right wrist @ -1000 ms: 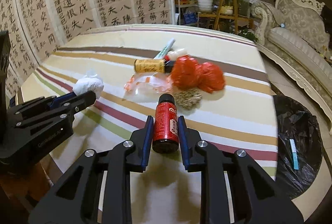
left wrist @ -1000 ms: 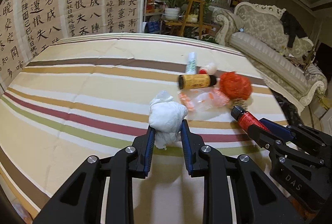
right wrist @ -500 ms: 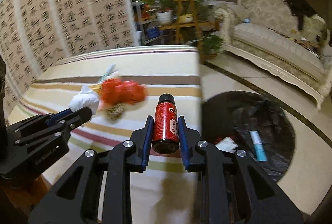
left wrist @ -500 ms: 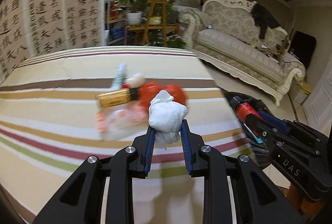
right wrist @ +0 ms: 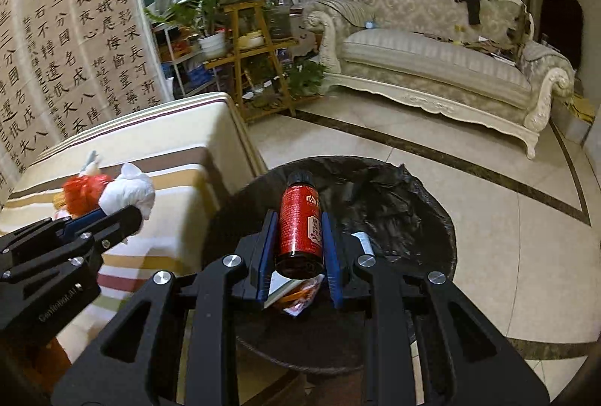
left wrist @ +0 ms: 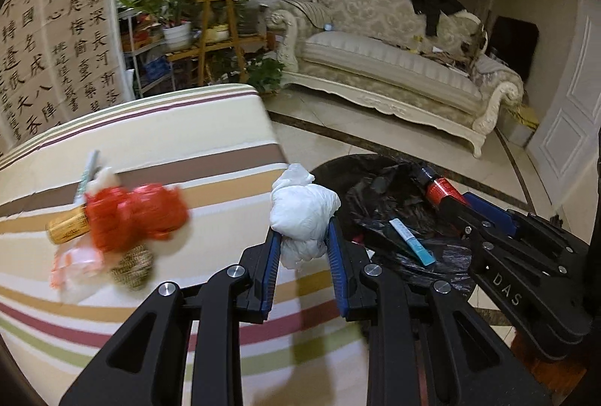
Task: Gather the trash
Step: 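Carry both held items over the black bin and open both tools, then move both tools back over the table toward the clear plastic bag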
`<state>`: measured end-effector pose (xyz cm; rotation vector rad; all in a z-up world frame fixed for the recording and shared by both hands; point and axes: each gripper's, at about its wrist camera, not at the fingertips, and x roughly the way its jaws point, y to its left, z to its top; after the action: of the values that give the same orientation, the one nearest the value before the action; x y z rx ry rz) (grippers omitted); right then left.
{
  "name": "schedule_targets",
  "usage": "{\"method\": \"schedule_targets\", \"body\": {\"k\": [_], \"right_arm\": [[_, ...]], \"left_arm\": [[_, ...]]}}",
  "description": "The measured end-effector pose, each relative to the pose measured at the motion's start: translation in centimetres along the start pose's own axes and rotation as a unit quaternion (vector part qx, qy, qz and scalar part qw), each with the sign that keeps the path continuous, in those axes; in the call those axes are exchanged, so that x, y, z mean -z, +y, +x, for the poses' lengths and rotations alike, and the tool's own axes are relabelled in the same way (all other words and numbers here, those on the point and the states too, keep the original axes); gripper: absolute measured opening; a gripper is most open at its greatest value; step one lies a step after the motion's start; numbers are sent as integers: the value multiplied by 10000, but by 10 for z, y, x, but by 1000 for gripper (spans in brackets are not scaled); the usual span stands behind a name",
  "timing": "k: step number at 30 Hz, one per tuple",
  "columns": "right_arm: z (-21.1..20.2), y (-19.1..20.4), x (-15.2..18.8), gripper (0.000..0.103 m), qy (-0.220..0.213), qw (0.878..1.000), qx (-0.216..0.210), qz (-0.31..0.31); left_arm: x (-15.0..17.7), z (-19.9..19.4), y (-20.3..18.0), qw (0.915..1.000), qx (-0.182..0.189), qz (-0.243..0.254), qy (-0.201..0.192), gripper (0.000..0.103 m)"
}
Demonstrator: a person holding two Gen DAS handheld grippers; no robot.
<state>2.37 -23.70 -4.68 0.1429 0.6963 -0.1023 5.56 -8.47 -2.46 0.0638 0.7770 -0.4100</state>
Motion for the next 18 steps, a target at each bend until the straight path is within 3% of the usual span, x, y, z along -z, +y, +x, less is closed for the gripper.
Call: {"method": "schedule_targets", "body": {"k": [7, 10, 14, 18], "right_arm": [[21, -21, -1, 24, 57, 9998, 112, 185], [25, -28, 0, 24, 97, 9994, 129, 297], [24, -28, 1, 27, 66, 9994, 205, 286], [17, -27, 1, 40, -18, 9992, 268, 304]], "left_arm": [[-5, 25, -15, 9996, 6, 155, 228, 26], [-7, 27, -16, 9996, 10, 74, 275, 34], [-7, 23, -16, 9998, -3, 44, 192, 52], [-7, 16, -12, 9999, -52, -30, 99, 65]]}}
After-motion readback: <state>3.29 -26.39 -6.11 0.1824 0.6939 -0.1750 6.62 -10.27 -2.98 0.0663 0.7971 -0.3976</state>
